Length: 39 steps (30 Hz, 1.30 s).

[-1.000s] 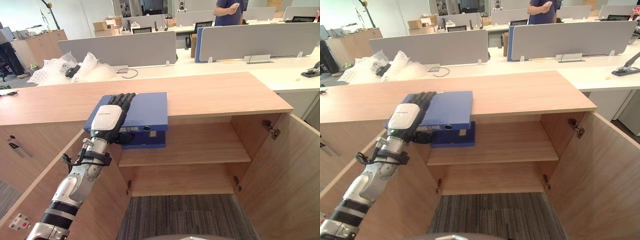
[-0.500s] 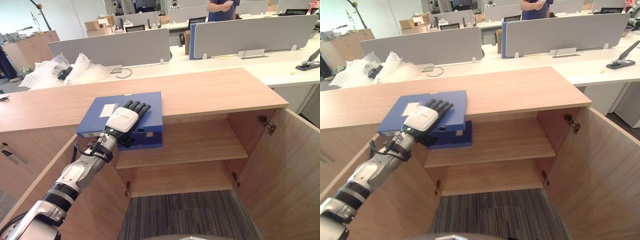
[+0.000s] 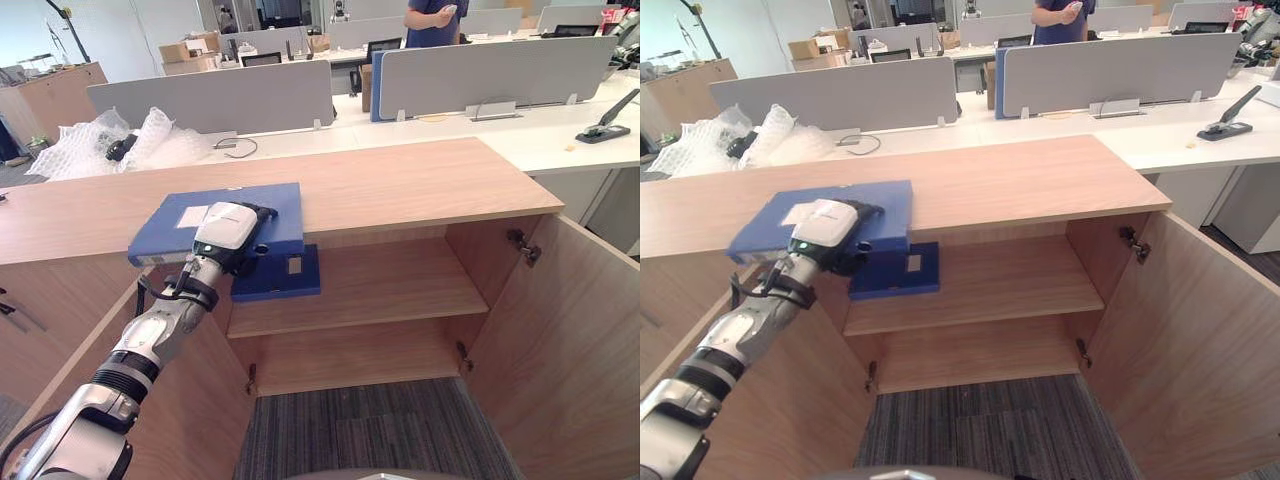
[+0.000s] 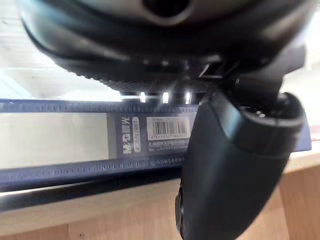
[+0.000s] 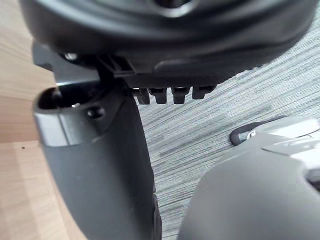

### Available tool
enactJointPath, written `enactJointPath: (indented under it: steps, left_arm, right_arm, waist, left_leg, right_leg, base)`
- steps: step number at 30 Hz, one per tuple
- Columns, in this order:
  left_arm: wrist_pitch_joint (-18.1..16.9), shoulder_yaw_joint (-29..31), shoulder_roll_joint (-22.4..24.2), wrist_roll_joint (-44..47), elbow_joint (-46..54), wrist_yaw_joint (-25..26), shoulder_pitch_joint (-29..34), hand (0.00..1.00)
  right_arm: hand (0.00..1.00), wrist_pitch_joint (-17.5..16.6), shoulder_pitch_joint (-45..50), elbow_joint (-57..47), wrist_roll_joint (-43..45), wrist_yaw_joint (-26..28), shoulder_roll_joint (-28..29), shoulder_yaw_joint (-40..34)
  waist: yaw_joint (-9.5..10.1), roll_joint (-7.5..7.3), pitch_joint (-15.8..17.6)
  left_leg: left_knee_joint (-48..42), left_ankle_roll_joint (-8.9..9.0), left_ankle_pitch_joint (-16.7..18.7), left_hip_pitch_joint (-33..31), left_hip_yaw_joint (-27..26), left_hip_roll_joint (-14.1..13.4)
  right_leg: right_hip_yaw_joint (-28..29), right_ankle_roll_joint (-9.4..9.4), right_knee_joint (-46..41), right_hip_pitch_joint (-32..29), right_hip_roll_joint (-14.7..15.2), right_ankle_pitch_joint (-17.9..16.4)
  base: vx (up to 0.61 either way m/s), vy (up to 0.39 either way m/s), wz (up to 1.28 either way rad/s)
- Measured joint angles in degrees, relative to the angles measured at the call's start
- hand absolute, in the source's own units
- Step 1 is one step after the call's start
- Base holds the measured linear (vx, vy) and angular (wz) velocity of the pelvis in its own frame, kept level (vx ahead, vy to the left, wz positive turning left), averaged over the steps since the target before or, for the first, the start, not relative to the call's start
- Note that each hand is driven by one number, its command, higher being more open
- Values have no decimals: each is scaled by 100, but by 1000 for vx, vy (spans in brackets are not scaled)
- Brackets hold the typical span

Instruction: Walk over to the cabinet, pick up the folder, carry it to the office cabinet, place the folder inside the office cabinet, then close the office cabinet door

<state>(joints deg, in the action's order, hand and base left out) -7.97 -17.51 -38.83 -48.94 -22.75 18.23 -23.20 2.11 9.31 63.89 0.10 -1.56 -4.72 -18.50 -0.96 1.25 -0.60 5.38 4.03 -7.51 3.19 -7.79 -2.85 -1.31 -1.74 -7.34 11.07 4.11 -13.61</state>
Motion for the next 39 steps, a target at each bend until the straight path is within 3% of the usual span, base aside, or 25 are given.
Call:
enactJointPath:
  steps: [7, 11, 16, 21, 24, 26, 27, 28, 31, 33, 36, 39]
  left_arm:
    - [120, 270, 65, -16, 0, 200, -88, 0]
    - [232, 535, 336, -33, 127, 275, -6, 0]
    - [427, 1239, 1173, 148, 1134, 263, 828, 0]
    - [89, 1536, 1695, 974, 2574, 195, 1896, 0]
    - [-363, 1698, 2068, 2501, 3561, 64, 2452, 0]
    - [-850, 1723, 2546, 4395, 4416, -257, 2926, 0]
    - [-952, 1603, 2875, 5393, 4662, -512, 3265, 0]
    - [-978, 1513, 3015, 5814, 4703, -680, 3446, 0]
    - [-798, 992, 3408, 7138, 4535, -1184, 4167, 0]
    - [-329, 879, 3466, 7647, 4271, -1286, 4499, 0]
    - [-26, 891, 3477, 8074, 4211, -1268, 4856, 0]
    - [-28, 979, 3569, 8227, 4338, -1240, 4888, 0]
  right_arm:
    - [100, 0, -6, 8, 0, -22, -3, 0]
    - [100, 0, -51, 16, 0, -42, -1, 0]
    - [100, 2, -125, 56, 5, -53, 6, -62]
    - [100, 18, -111, 65, 26, -67, 13, -82]
    - [100, 6, -75, -1, 601, -130, 38, -57]
    - [100, -15, 59, -350, 1068, -259, 117, 77]
    - [100, -22, 200, -810, 1215, -354, 194, 286]
    - [100, -29, 279, -1089, 1312, -403, 245, 389]
    - [100, -58, 621, -2532, 1636, -637, 497, 861]
    - [100, -81, 864, -3959, 1638, -882, 726, 1139]
    - [100, -231, 1039, -5481, 1612, -1162, 836, 1231]
    - [100, -495, 1007, -6120, 1563, -1504, 878, 1083]
  waist:
    - [-33, -29, 6]
    - [-48, -46, 35]
    - [-71, -57, 88]
    - [-38, -47, 90]
    - [31, -46, 84]
    - [73, -53, 79]
    - [68, -54, 79]
    - [64, -56, 80]
    - [40, -126, 113]
    - [17, -169, 154]
    - [36, -234, 187]
    - [94, -304, 128]
  left_leg:
    - [-1, -2, 20, 2, -2, 15]
    - [-2, 1, 26, 2, -1, 17]
    - [-2, 0, 54, -3, 14, 31]
    - [-2, -7, 74, -1, 26, 52]
    - [-20, -6, 74, 9, 14, 25]
    - [-28, -7, 72, 5, -9, -5]
    - [-35, -10, 71, -5, -47, -17]
    - [-36, -12, 71, -11, -72, -30]
    - [-34, -36, 92, -44, -125, -83]
    - [-19, -11, 109, -101, -121, -109]
    - [-43, -47, 65, -163, -118, -113]
    - [-52, -29, 54, -168, -97, -75]
  right_leg:
    - [0, -1, 29, 16, 11, 0]
    - [0, 0, 47, 25, 10, 0]
    - [6, 2, 71, 30, 9, -1]
    - [8, 1, 74, 39, 16, -1]
    - [31, -3, 56, 46, 21, 16]
    - [57, -10, 44, 28, 6, 38]
    - [93, -14, 34, -4, -4, 59]
    - [119, -12, 34, -24, -12, 69]
    - [168, -13, 53, -87, -53, 89]
    - [171, -19, 44, -159, -80, 85]
    - [168, -28, -1, -239, -70, 87]
    - [124, -60, -28, -226, -24, 69]
  base:
    - [-5, 0, 0]
    - [0, 0, 0]
    - [0, 0, 0]
    - [0, 0, 0]
    - [0, 0, -1]
    - [0, 0, -8]
    - [0, 0, -13]
    - [-16, 2, -18]
    - [-72, -3, -13]
    - [-107, -11, -4]
    - [-20, -5, 0]
    - [43, -4, 7]
